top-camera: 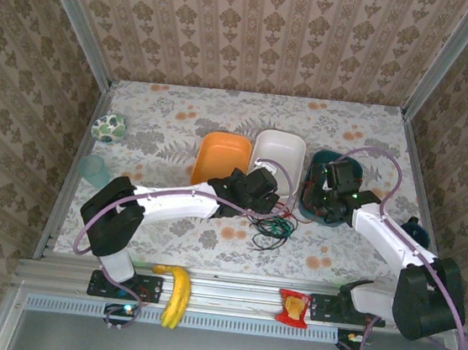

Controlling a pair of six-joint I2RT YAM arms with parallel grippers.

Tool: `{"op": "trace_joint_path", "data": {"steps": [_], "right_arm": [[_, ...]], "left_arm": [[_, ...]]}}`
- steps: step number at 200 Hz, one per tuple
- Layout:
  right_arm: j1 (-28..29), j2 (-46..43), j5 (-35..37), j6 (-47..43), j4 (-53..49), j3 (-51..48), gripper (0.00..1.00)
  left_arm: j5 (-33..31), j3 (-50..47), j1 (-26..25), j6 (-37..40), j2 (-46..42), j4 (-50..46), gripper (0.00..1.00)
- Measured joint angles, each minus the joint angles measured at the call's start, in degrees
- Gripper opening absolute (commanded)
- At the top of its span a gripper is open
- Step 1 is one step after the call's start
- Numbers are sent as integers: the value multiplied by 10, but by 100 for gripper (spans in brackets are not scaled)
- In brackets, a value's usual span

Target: Untangle the cables

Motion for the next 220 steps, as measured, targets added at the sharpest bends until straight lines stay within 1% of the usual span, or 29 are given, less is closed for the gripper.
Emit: {"op": "trace_joint_path", "data": {"steps": [16, 41, 55, 81, 103, 118, 159, 220], "right_arm": [[0, 1, 2, 3, 0, 0, 0], [0, -2, 3, -3, 0, 1, 0], [0, -19, -1, -7, -2, 3, 0], [0, -85, -32, -19, -3, 26, 0], [0, -145, -65, -19, 6, 74, 0], [0, -171, -75, -18, 16, 110, 0], [0, -204, -67, -14, 31, 184, 0], [0, -218, -9, -33, 44, 273, 0]], "left_arm": [[0, 0, 0, 0, 0, 0, 98], [2, 5, -1, 2, 3, -4, 99], [2, 11, -4, 3, 9, -7, 99], [2, 14, -8, 5, 13, -13, 99], [5, 17, -8, 7, 18, -16, 99], [7, 19, -8, 7, 23, -19, 99], [7, 26, -8, 7, 37, -29, 99], [9, 44, -8, 7, 47, -40, 99]]}}
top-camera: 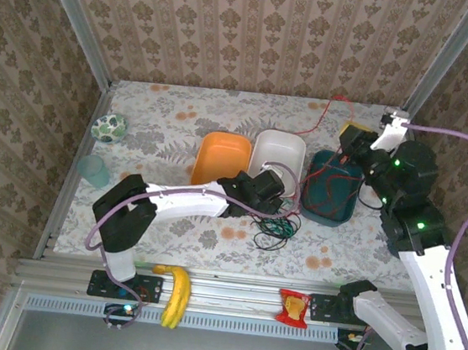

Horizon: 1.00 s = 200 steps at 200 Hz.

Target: Untangle the cables

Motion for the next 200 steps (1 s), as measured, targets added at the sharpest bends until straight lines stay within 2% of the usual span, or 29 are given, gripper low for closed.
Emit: {"op": "trace_joint_path", "data": {"steps": [61, 106, 148, 200], "right_arm": [[0, -14, 31, -40, 38, 51, 0], [0, -8, 82, -82, 54, 95, 0], [0, -4, 88, -74, 39, 78, 0], [0, 8, 87, -46, -6, 34, 0]], "left_arm": [[0, 5, 0, 0, 5, -14, 98], [-3, 13, 0, 0, 8, -26, 98], [3, 1, -3, 14, 1, 4, 97], [94, -74, -36, 89, -76, 116, 97]]}}
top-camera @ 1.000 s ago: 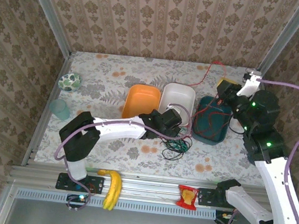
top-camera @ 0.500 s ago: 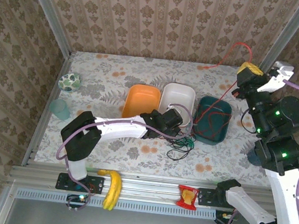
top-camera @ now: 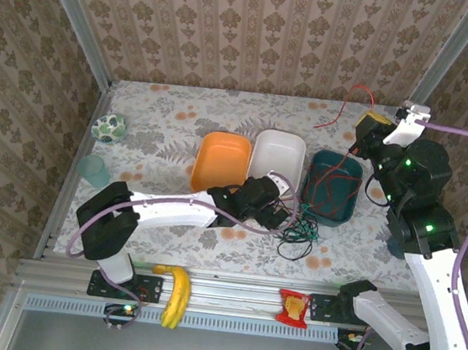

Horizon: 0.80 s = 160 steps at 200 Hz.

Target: Untangle the cables

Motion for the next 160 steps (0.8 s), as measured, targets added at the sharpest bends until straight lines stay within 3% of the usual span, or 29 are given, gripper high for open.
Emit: {"op": "trace_joint_path", "data": {"steps": [52, 74, 90, 125, 140, 160], "right_arm": [[0, 15, 0, 2, -10, 30, 0], [0, 16, -4, 4, -13, 41, 0], [0, 16, -6, 6, -14, 47, 0], [-1, 15, -9, 9, -16, 48, 0], [-2, 14, -9, 9, -17, 48, 0], [-3, 12, -4, 9, -20, 48, 0]], "left_arm": [[91, 15, -23, 62, 2, 44, 98], [97, 53, -21, 76, 35, 45, 88], [109, 79, -14, 78, 62, 49, 74], [144, 101, 9, 72, 102, 63, 19], [150, 101, 14, 64, 112, 66, 3], [144, 100, 15, 47, 114, 68, 0]]}}
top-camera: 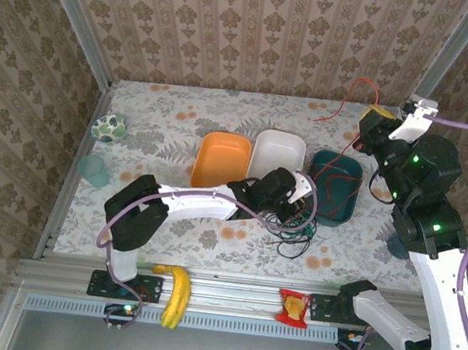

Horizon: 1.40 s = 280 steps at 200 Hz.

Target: Untangle the cables

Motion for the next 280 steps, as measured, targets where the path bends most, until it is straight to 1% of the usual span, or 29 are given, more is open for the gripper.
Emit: {"op": "trace_joint_path", "data": {"steps": [23, 60, 79, 115, 170, 223, 249, 280], "right_arm": [[-1, -6, 29, 0, -7, 0, 0], [-10, -28, 128, 0, -16, -7, 0], [-18, -33, 158, -1, -20, -12, 0], [-20, -20, 162, -3, -24, -32, 0], [-20, 21, 162, -2, -25, -136, 0], [-20, 52, 170, -2, -13, -170, 0], [-20, 90, 175, 14, -13, -202, 0], [-25, 167, 172, 53, -13, -239, 0]], "left_arm": [[-26, -8, 2, -21, -3, -1, 0], [-78, -66, 22, -69, -43, -18, 0], [-116, -87, 27, -91, -69, -30, 0], [-154, -102, 27, -112, -93, -32, 0], [-188, -102, 22, -114, -93, -32, 0], [-215, -102, 21, -114, -93, -32, 0], [-217, -104, 21, -113, -94, -26, 0], [-224, -110, 16, -111, -94, -25, 0]]}}
